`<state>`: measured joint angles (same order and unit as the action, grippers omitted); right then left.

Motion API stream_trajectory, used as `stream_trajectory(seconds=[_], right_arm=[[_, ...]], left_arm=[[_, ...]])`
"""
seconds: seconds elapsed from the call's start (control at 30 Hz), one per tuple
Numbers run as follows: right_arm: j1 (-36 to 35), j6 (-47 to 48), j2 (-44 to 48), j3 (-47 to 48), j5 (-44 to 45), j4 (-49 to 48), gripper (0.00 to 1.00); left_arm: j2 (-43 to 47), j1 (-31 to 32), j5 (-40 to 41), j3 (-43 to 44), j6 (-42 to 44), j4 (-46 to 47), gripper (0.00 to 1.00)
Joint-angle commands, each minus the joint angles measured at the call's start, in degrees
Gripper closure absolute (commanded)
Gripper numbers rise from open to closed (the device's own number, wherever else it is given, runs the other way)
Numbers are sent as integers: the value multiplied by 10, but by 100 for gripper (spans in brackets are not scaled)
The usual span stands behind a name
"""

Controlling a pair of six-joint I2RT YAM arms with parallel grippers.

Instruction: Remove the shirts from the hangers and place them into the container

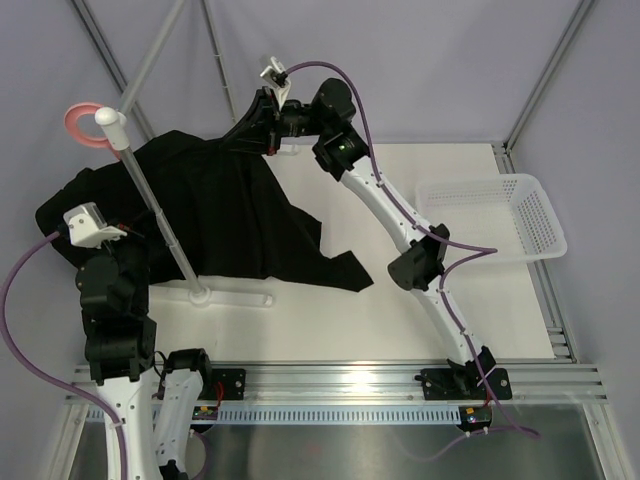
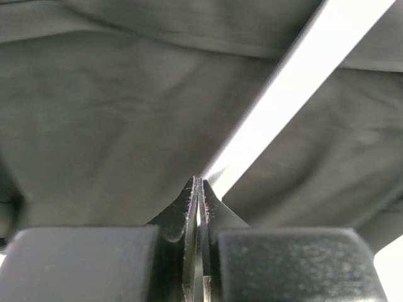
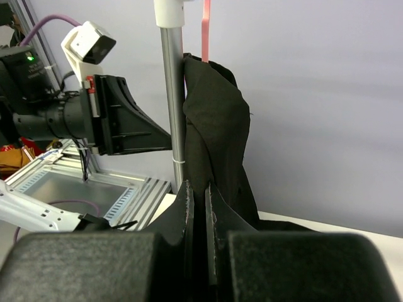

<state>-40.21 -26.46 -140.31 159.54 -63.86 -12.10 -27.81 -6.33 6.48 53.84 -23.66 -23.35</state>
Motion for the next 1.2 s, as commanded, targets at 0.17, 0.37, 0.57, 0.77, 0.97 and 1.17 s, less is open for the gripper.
stream_trajectory(seconds=[0.17, 0.37, 0.57, 0.77, 0.97, 1.17], right_arm=[[-20, 55, -30, 12, 80, 5, 100], [24, 38, 6, -96, 187, 5, 100], [75, 57, 113, -256, 289, 30, 100], [112, 87, 226, -413, 332, 42, 100], [125, 119, 417, -623, 342, 43, 100], [125, 119, 588, -755, 312, 104, 100]], left_arm=[[27, 2, -90, 46, -24, -13, 67], [39, 2, -87, 78, -8, -40, 22], [43, 2, -95, 151, 18, -88, 10], [33, 2, -204, 170, 18, -82, 12], [-21, 2, -356, 168, -6, -6, 14], [-127, 3, -369, 168, -67, 82, 17]])
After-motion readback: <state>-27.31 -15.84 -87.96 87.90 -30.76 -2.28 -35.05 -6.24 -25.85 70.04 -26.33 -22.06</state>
